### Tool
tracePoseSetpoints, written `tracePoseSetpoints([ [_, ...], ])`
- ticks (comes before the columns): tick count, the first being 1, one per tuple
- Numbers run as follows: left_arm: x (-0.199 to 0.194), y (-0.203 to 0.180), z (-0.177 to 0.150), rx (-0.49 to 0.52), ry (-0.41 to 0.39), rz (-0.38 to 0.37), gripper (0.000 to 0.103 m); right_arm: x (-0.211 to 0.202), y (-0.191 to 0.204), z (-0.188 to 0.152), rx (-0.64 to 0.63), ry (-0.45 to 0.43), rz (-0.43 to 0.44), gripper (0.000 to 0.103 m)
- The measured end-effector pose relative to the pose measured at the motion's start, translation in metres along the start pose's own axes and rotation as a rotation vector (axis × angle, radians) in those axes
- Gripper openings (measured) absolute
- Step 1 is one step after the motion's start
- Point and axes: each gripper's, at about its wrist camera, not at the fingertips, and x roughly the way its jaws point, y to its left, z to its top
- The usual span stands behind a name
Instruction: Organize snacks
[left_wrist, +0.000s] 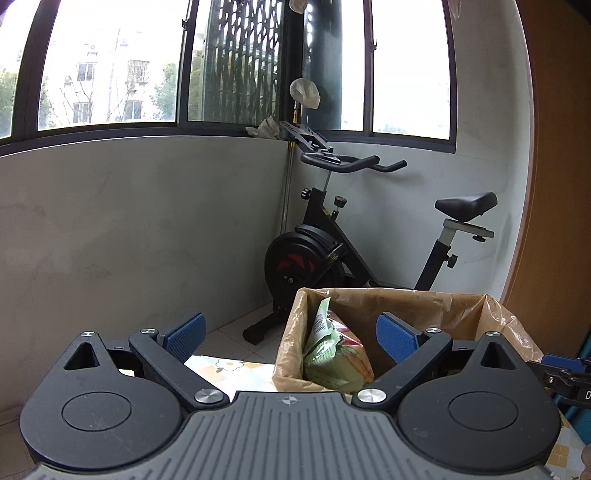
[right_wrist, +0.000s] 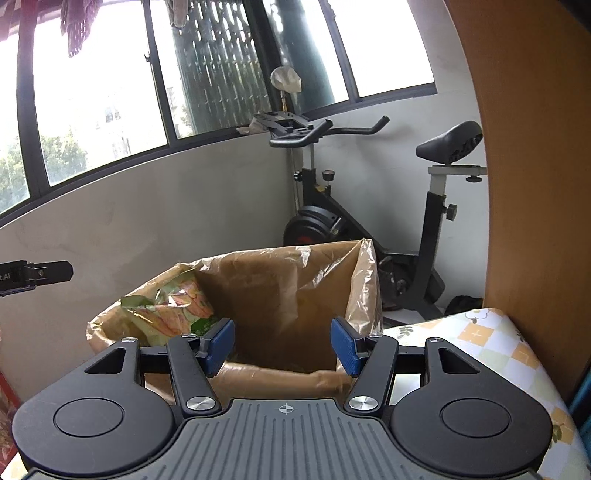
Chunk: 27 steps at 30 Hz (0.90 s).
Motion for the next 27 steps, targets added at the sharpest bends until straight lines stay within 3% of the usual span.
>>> tracePoseSetpoints([
  [7,-0.042,0.019,-0.027,-0.019,0.033,-0.021,0.099,-0.040,0.010,-0.030,0.027,-0.027,0.006,0.057],
  [15,-0.070,0.025,-0.082,-0.067,0.106,-0.037,0.099,-0.057,0.023,-0.079,0.027,0.027,-0.010,0.057],
  [27,-0.067,0.028,-0.196,-0.336,0.345,-0.045,0.099,-0.055,0.049,-0.159,-0.081,0.190,-0.018,0.057],
])
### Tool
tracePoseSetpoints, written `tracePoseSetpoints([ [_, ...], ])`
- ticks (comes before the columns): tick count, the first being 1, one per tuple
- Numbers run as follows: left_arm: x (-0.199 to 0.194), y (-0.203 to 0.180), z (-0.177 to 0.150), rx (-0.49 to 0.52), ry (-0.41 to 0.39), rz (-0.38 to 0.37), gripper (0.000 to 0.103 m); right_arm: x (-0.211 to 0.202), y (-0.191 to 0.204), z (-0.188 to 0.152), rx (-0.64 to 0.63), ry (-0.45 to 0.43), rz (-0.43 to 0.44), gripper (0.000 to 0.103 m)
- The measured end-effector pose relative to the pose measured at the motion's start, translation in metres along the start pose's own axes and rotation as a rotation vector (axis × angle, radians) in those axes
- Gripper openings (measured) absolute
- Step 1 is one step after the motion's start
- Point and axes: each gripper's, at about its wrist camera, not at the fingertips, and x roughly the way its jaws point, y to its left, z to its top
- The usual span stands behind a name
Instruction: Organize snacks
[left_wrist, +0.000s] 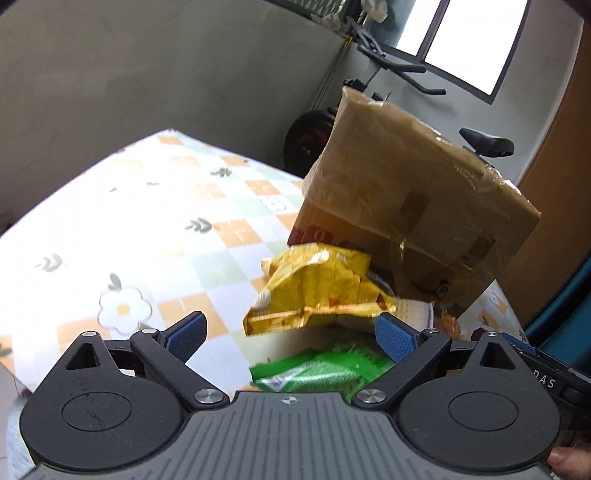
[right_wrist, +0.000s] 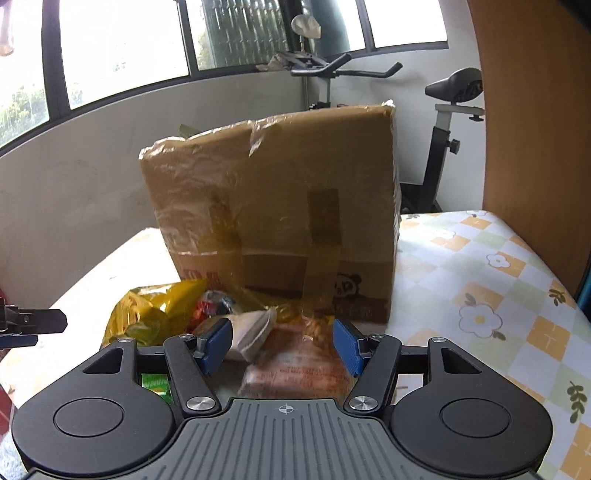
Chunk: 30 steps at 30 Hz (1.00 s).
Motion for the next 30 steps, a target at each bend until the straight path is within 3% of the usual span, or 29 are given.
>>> tracePoseSetpoints([
  [7,0.025,0.005,-0.019,-0.046,0.113,-0.024,0.099,0.014,0.007,-0.015,-0.046,0.078,0.013,0.057],
  [17,0.029,-0.006,-0.027,-0.026,0.155,-0.052,0.099,0.035,0.018,-0.032,-0.123,0.212,0.035,0.057],
  [30,0.060,-0.018,-0.039,0.013,0.225,-0.130,0.103,0.043,0.022,-0.039,-0.144,0.249,0.060,0.056],
])
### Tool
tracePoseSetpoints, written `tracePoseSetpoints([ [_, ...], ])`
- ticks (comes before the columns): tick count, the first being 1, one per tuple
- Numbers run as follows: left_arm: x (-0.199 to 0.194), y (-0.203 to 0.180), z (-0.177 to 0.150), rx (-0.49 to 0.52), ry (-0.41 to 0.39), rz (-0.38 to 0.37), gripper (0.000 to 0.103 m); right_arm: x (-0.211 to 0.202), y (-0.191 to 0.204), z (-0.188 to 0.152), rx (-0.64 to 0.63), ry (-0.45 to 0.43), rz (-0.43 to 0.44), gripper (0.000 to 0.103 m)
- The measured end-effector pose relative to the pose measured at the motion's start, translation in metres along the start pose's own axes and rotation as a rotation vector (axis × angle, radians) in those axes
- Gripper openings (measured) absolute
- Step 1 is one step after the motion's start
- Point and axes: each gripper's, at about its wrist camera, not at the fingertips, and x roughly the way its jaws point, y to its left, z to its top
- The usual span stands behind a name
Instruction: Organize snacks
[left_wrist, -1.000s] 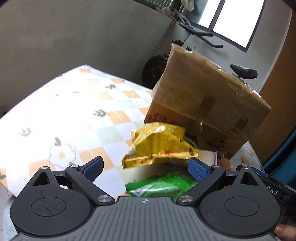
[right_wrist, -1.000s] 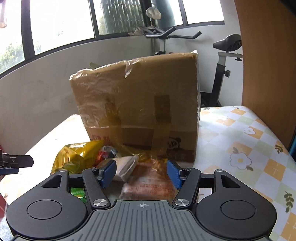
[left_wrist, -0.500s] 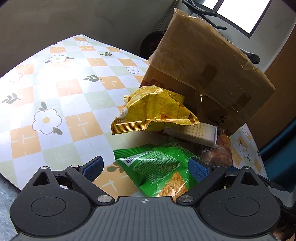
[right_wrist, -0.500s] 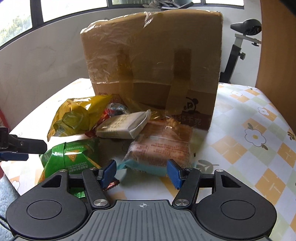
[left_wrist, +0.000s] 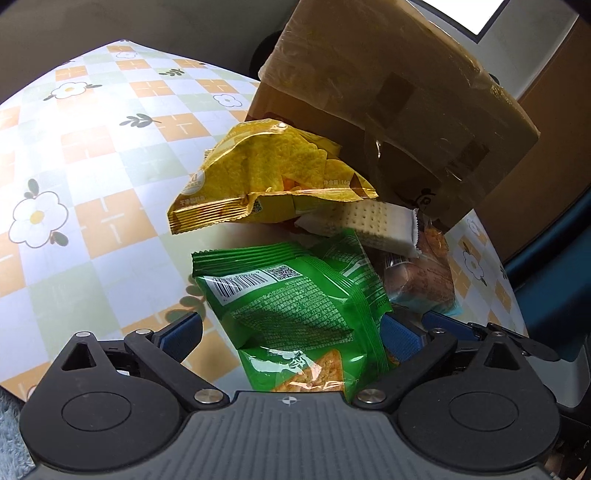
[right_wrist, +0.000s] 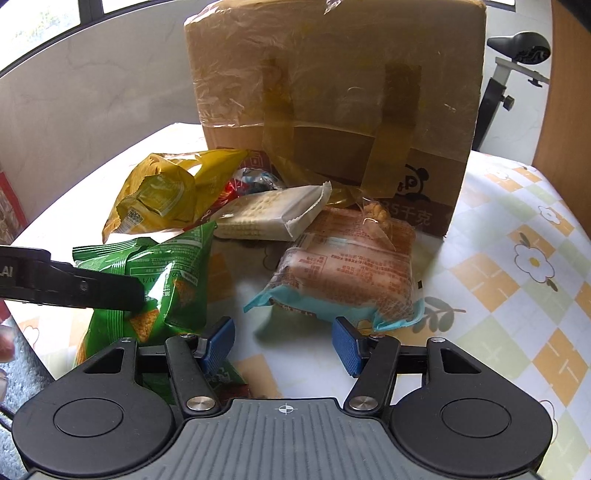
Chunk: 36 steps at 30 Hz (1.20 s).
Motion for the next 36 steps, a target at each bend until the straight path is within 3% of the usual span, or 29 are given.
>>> tracePoseSetpoints([
  [3,0.003,-0.001,0.000,0.010,-0.027,-0.012,0.102,0.001,-0.002,0.000,0.009,0.000,0.000,0.056],
  [5,0.000,0.000,-0.001,0.009,-0.051,-0.051,0.086,0.001,-0.004,0.000,0.015,-0.004,-0.001,0.056],
  [10,-0.009,-0.003,-0.004,0.047,-0.100,-0.034,0.076,-0.001,-0.010,0.000,0.048,-0.033,-0.001,0.056],
  [15,-0.026,0.003,-0.004,0.045,-0.186,0.004,0.075,-0.011,-0.016,0.002,0.075,-0.092,-0.017,0.055],
  [18,-0.031,0.003,-0.004,0.055,-0.214,0.013,0.075,-0.017,-0.021,0.005,0.087,-0.128,-0.022,0.050],
  [22,-0.032,0.003,-0.005,0.062,-0.219,0.023,0.075,-0.025,-0.027,0.011,0.085,-0.172,-0.028,0.042],
  [27,-0.033,0.002,-0.005,0.068,-0.234,0.026,0.075,-0.031,-0.028,0.018,0.045,-0.232,-0.062,0.042],
  [31,-0.032,0.000,-0.006,0.087,-0.237,0.025,0.075,-0.022,-0.037,0.030,0.011,-0.243,-0.096,0.035],
  [36,-0.030,-0.002,-0.006,0.101,-0.231,0.021,0.074,0.001,-0.043,0.045,-0.039,-0.222,-0.102,0.035],
])
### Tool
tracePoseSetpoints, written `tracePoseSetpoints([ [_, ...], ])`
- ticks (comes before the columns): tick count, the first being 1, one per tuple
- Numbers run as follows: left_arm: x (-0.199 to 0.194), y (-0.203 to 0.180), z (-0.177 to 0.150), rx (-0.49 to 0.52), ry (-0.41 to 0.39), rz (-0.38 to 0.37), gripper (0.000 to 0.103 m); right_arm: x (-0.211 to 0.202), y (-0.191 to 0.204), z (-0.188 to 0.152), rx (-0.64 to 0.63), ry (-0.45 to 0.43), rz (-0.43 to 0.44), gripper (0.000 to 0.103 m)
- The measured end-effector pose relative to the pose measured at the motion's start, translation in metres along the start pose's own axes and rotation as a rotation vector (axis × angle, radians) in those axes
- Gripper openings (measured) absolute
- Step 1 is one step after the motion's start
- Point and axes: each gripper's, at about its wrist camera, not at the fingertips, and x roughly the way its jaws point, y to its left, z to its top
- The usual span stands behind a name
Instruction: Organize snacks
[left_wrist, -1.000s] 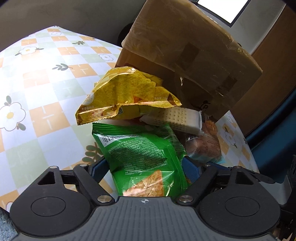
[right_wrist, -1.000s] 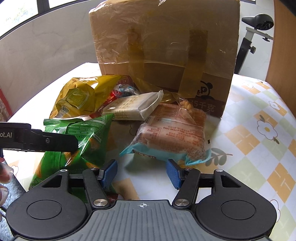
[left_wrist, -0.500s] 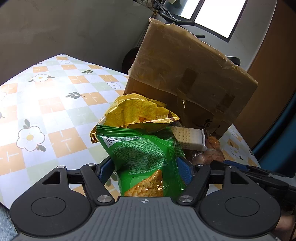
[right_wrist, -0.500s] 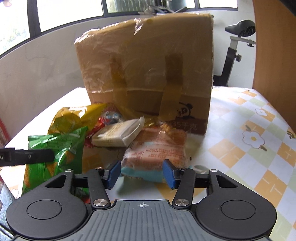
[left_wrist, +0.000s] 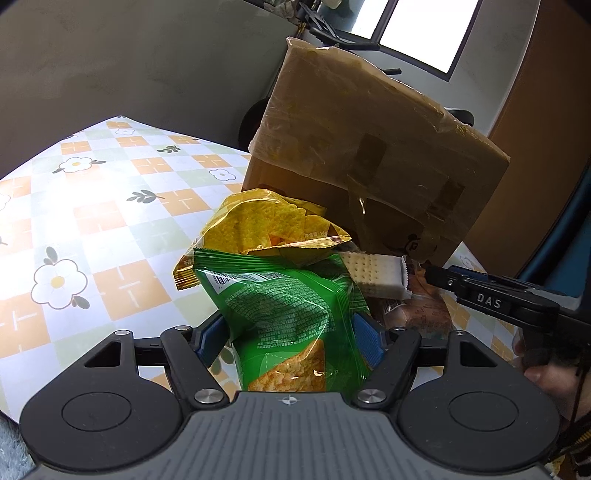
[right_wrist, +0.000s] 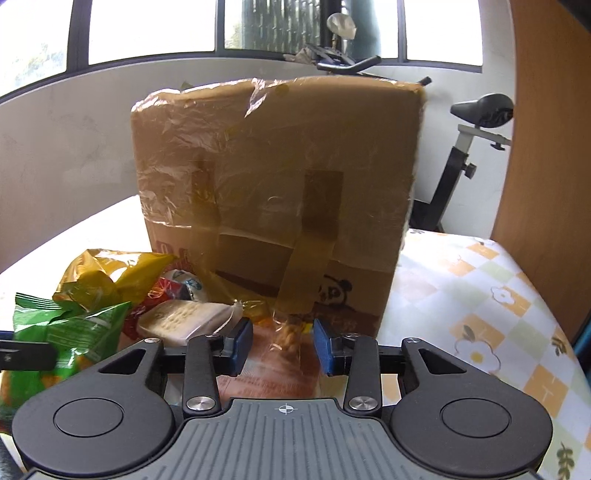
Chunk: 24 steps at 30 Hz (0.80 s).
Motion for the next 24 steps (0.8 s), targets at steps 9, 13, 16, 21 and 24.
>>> tracePoseSetpoints([
  [9,-0.001,-0.005,0.000,0.049,0.000,-0.045,0.074,0.006,-0.006,-0.012,0.097,0.034,0.003,0.019],
  [13,-0.003,-0.013,0.000,0.083,-0.012,-0.073,0.074,-0.011,-0.011,-0.020,0.148,0.016,0.003,0.018],
  [16,-0.007,-0.020,0.000,0.110,-0.025,-0.095,0.073,-0.022,-0.014,-0.023,0.180,0.007,0.005,0.018],
  [21,-0.015,-0.031,0.000,0.148,-0.053,-0.111,0.073,-0.037,-0.015,-0.024,0.188,-0.013,0.013,0.018],
  [24,-0.022,-0.035,0.000,0.166,-0.073,-0.120,0.073,-0.045,-0.013,-0.022,0.181,-0.032,0.016,0.018],
])
